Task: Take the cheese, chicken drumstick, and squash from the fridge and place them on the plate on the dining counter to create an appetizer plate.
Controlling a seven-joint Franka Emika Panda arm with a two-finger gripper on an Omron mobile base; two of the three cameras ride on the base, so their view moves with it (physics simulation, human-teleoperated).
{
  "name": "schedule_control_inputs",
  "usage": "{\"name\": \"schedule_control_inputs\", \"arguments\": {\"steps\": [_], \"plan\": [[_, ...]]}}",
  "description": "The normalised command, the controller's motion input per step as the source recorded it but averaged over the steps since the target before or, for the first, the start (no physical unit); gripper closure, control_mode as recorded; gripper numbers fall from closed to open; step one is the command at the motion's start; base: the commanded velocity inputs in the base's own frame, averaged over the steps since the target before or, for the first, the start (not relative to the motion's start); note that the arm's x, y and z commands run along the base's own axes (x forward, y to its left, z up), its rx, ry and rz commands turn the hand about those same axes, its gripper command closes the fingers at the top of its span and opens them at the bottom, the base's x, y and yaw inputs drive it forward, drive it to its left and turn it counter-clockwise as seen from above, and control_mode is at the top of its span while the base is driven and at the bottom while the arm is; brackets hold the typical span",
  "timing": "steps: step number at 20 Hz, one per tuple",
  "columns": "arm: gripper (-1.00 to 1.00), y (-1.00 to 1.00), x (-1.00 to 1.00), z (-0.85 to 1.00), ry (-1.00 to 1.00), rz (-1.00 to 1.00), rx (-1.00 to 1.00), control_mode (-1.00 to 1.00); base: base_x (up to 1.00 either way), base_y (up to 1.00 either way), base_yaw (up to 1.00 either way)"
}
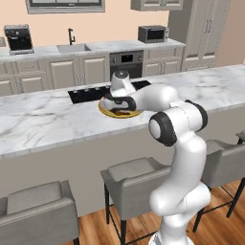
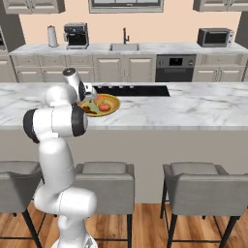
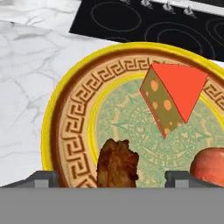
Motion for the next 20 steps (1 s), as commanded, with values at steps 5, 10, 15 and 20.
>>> {"name": "schedule_control_inputs", "arguments": {"steps": [5, 10, 15, 20], "plan": [[-1.00, 0.07, -0.98, 0.95, -0.17, -0.01, 0.00, -1.00, 0.00, 0.00, 0.00], [-1.00, -0.24, -1.00, 0.87, -0.03, -0.08, 0.01, -1.00, 0.00, 0.00, 0.00], [-1.00, -0.54, -1.00, 0.33, 0.00, -0.15, 0.01, -1.00, 0.00, 0.00, 0.00], [-1.00, -0.45, -1.00, 0.03, 0.04, -0.17, 0.06, -1.00, 0.00, 0.00, 0.00]]}}
